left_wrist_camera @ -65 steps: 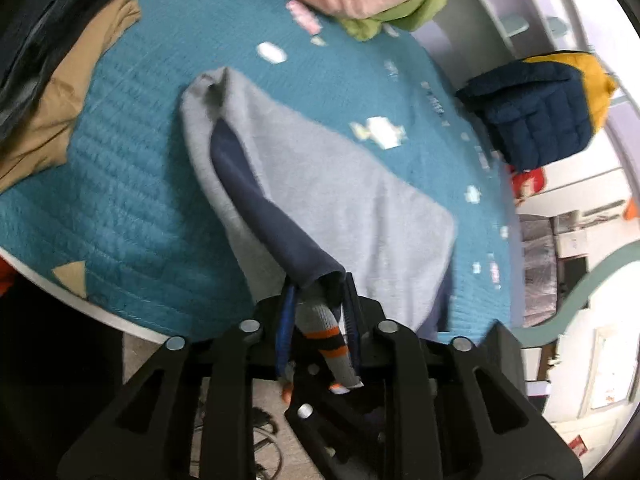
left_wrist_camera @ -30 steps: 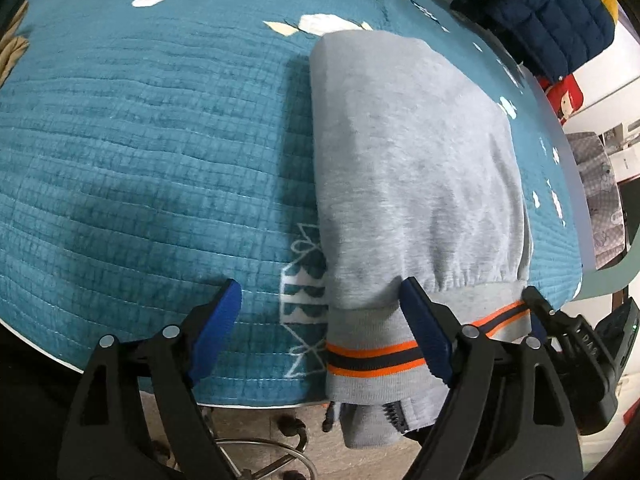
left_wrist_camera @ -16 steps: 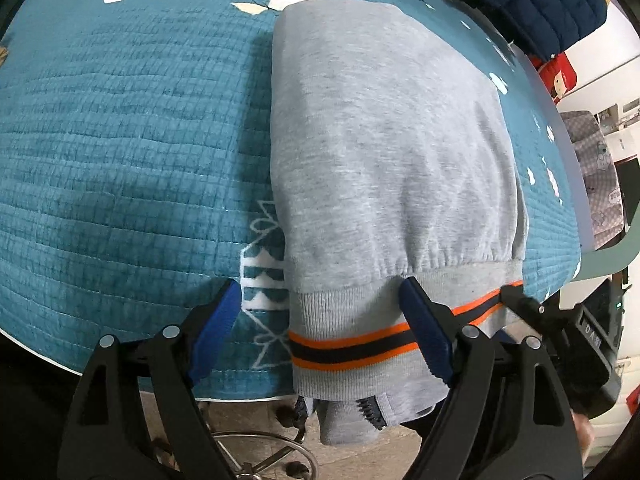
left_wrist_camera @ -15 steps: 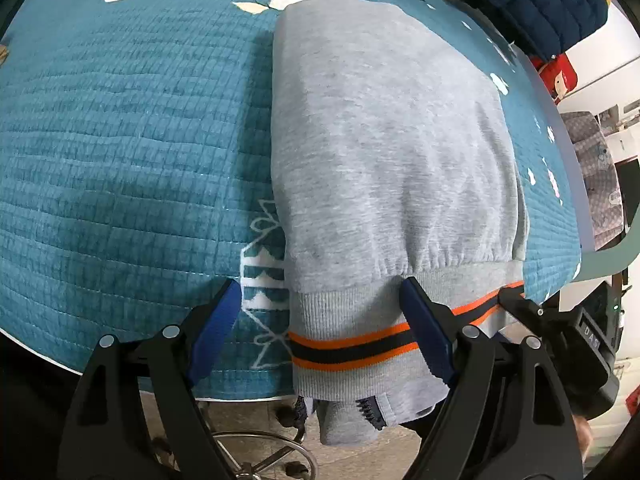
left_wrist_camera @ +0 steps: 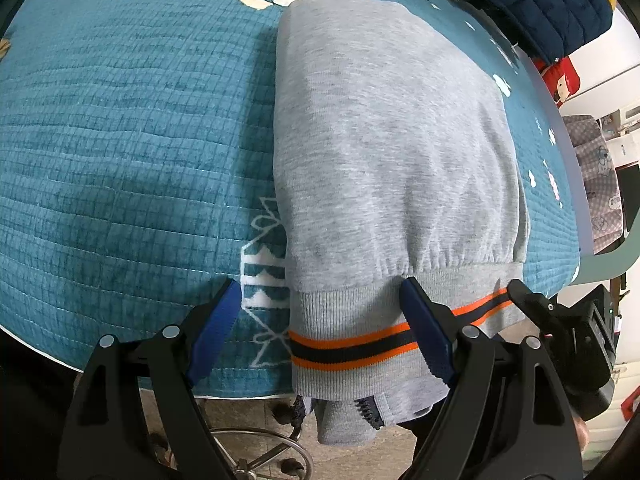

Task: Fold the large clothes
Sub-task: 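Fold the hem over onto the collar with both tools, laying it down, then grasp the folded jacket's striped cuff edge with both tools and lift it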

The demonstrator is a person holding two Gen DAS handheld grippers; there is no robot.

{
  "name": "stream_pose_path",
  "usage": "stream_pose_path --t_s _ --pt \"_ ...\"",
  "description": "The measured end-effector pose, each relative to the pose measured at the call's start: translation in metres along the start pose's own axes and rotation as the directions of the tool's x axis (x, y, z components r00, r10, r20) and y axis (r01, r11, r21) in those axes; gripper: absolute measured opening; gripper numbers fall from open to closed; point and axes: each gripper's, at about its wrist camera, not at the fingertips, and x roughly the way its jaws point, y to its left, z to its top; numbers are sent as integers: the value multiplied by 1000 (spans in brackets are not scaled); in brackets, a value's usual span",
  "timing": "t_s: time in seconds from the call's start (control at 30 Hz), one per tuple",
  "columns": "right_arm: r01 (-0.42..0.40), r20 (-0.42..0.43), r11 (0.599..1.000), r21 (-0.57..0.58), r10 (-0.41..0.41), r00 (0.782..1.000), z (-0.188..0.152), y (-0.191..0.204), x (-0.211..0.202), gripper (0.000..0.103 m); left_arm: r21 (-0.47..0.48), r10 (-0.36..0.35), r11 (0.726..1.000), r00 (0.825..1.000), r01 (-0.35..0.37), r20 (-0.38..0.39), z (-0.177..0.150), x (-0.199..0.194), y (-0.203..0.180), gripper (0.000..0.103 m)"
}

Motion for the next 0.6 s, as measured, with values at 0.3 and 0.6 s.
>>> stream_pose_path --t_s 0.3,0.6 --pt "-105 36 994 43 104 994 16 -11 10 70 -27 -28 999 1000 28 -5 1 0 5 83" --pt "-113 28 994 0 113 993 29 -4 28 68 -68 -96 993 995 95 -9 15 0 12 83"
